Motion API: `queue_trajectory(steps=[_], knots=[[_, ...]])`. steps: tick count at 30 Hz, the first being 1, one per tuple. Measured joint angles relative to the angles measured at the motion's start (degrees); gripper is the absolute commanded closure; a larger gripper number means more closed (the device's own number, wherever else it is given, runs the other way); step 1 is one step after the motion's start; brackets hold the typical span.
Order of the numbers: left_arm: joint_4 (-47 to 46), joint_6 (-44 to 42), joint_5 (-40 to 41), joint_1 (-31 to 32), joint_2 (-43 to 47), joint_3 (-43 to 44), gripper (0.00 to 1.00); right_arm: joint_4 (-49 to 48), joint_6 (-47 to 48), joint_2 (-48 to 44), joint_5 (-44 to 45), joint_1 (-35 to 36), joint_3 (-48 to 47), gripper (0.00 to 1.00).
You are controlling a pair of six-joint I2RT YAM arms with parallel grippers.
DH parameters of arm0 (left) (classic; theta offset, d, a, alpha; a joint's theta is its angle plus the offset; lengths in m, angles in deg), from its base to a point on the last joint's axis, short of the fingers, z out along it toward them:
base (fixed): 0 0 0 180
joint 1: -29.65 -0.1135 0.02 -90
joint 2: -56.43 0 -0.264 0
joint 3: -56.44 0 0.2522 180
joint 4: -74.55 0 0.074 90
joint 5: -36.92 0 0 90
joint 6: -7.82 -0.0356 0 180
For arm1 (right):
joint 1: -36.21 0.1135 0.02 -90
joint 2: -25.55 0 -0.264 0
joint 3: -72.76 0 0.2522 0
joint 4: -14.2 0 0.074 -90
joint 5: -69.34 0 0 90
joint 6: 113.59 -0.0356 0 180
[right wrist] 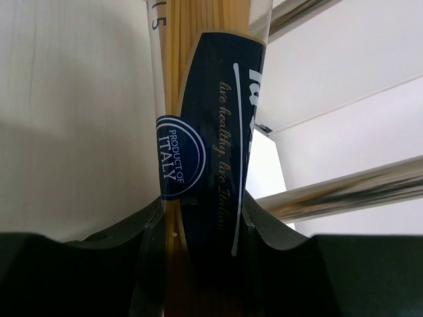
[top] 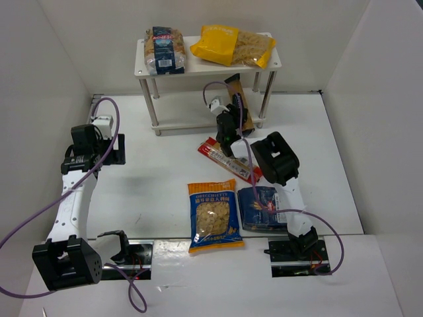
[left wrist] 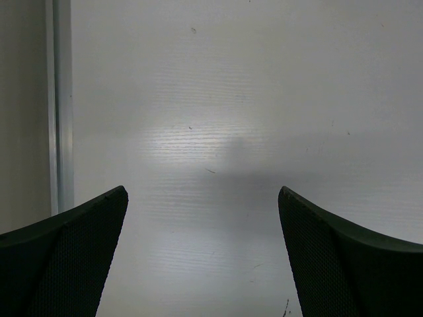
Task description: Place and organize the pasta boxes and bags onto the shelf
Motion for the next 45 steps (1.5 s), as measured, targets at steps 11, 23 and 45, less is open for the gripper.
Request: queue_trajectory(steps=[11,23,45], knots=[[0.0,0.0,-0.07,-0.59,0.0,0.0,0.0,1.2,-0.81,0.0,-0.33,-1.25,-2.29,0.61],[0.04,-0.02,-0.52,-1.55,0.04,0.0,0.0,2.05,0.57,0.09,-0.63,-1.66,-5.35,0.32],[0.26,0.0,-2.73,-2.49,2.27,0.0,0.0,8.68,-6.8,-11.82,-2.27,6.82,10.05,0.2]])
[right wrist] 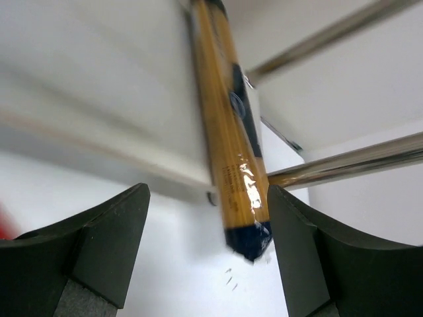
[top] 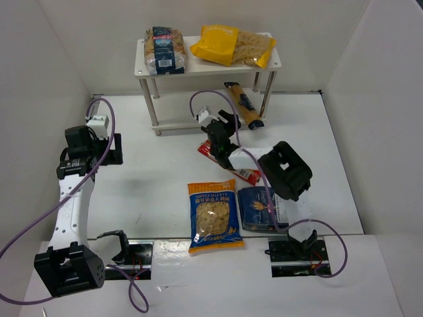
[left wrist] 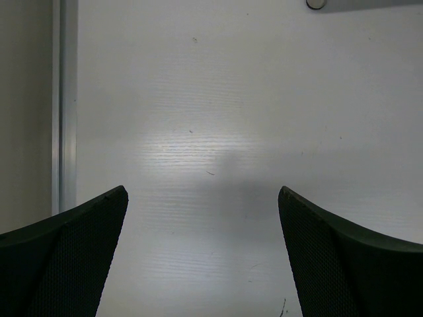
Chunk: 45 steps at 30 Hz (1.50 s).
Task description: Place and organize the pasta boxes and bags onto the shelf
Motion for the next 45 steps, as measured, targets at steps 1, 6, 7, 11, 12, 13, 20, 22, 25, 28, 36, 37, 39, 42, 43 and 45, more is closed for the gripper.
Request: queue_trajectory(steps=[1,6,7,11,12,13,20,22,25,28,36,37,39,42,43,45], knots=[[0.02,0.0,-0.15,0.0,0.24,0.0,0.0,1.77,-1.38,-2.54,-0.85,1.73,1.51,0.19],[0.2,0.0,-0.81,0.0,1.44,0.0,0.0,7.43,-6.21,-16.7,-4.87,8.52,8.96,0.16],[0.26,0.0,-1.03,0.0,1.73,0.0,0.0,9.64,-7.5,-19.98,-5.95,9.64,10.71,0.15],[0.48,-0.02,-1.95,0.0,2.45,0.0,0.0,20.65,-12.68,-32.26,-13.84,11.23,14.56,0.14],[0.59,0.0,-2.14,0.0,2.58,0.0,0.0,23.78,-13.9,-35.43,-15.69,11.15,15.13,0.13],[0.72,-0.02,-2.34,0.0,2.71,0.0,0.0,26.88,-15.21,-38.42,-17.46,11.08,15.43,0.13],[1.27,0.0,-3.23,0.0,3.21,0.0,0.0,44.63,-26.14,-55.49,-26.01,2.03,17.51,0.06],[1.29,0.0,-3.37,0.0,3.39,0.0,0.0,48.39,-29.59,-58.6,-28.96,-7.41,18.23,0.03],[1.57,0.0,-3.54,0.0,4.02,0.0,0.0,53.22,-34.4,-60.98,-31.21,-20.5,18.32,0.01],[1.86,0.0,-4.02,0.0,4.81,0.0,0.0,57.75,-39.12,-61.7,-35.45,-32.02,17.29,0.01],[2.38,0.02,-5.05,0.0,5.31,0.0,0.0,64.43,-42.95,-56.15,-50.58,-53.7,14.36,0.01],[2.58,0.02,-5.27,0.0,5.31,0.0,0.0,65.35,-42.86,-55.43,-51.69,-53.66,14.36,0.01],[2.86,0.02,-5.57,0.0,5.22,0.0,0.0,67.01,-42.56,-54.64,-53.29,-53.51,14.38,0.01],[3.13,0.0,-5.84,0.0,5.09,0.0,0.0,68.02,-42.1,-55.36,-54.14,-53.46,14.4,0.01],[3.17,0.0,-5.84,0.0,5.09,0.0,0.0,68.0,-41.97,-55.93,-54.14,-53.46,14.45,0.01],[3.19,0.0,-5.84,0.0,5.01,0.02,0.0,67.91,-41.83,-57.29,-53.92,-53.46,14.53,0.01]])
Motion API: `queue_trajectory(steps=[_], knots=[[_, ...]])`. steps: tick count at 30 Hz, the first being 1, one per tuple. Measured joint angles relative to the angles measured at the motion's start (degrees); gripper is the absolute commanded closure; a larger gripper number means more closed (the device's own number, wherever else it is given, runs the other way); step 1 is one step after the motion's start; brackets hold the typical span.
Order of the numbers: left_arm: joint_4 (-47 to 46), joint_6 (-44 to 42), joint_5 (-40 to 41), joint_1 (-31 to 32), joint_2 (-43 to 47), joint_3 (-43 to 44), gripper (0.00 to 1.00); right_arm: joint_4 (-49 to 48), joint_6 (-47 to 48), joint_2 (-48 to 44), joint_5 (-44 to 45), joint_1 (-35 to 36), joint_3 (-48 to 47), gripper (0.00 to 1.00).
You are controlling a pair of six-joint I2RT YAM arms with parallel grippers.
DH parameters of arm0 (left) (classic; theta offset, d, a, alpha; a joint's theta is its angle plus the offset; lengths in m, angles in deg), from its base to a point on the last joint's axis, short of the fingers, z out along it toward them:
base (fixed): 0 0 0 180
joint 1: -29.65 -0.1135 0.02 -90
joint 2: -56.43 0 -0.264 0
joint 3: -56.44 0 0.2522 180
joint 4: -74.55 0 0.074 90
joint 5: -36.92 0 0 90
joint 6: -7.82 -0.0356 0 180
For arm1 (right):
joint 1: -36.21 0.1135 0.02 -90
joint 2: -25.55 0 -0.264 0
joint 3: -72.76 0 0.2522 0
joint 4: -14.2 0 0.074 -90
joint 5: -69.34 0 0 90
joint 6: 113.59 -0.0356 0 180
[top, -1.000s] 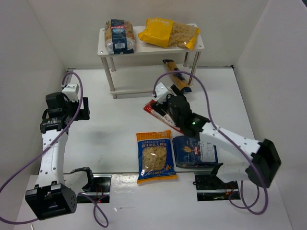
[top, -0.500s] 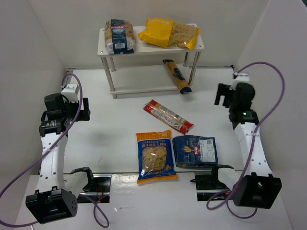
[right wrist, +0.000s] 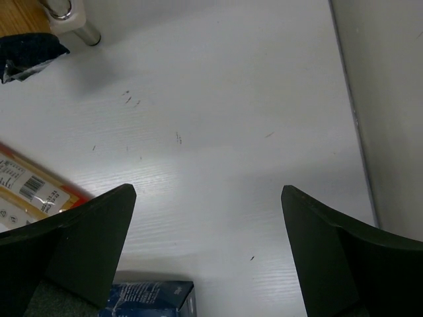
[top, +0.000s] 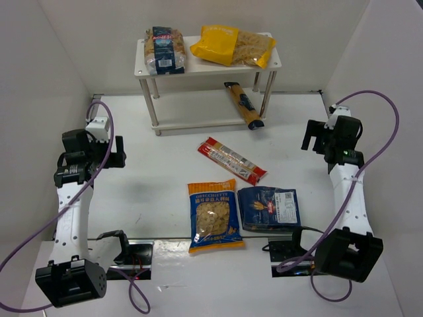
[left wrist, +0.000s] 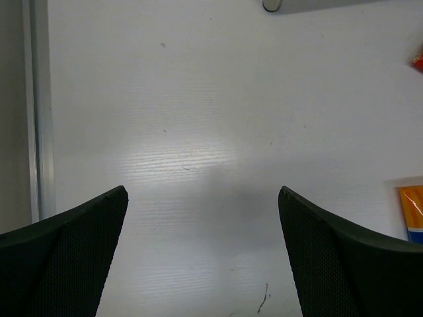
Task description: Place and organize the pasta boxes and bags onto the shelf
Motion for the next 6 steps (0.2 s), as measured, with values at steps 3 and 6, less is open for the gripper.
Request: queue_trajectory(steps=[3,6], knots=[[0.0,0.0,0.02,0.0,-0.63,0.0,0.0,-0.13,0.17,-1.77,0.24,0.0,0.26,0.01],[0.07,0.0,0.02,0.0,-1.14,0.0,0.0,-0.28,0.31,-1.97,0.24,0.0,0.28,0.01]])
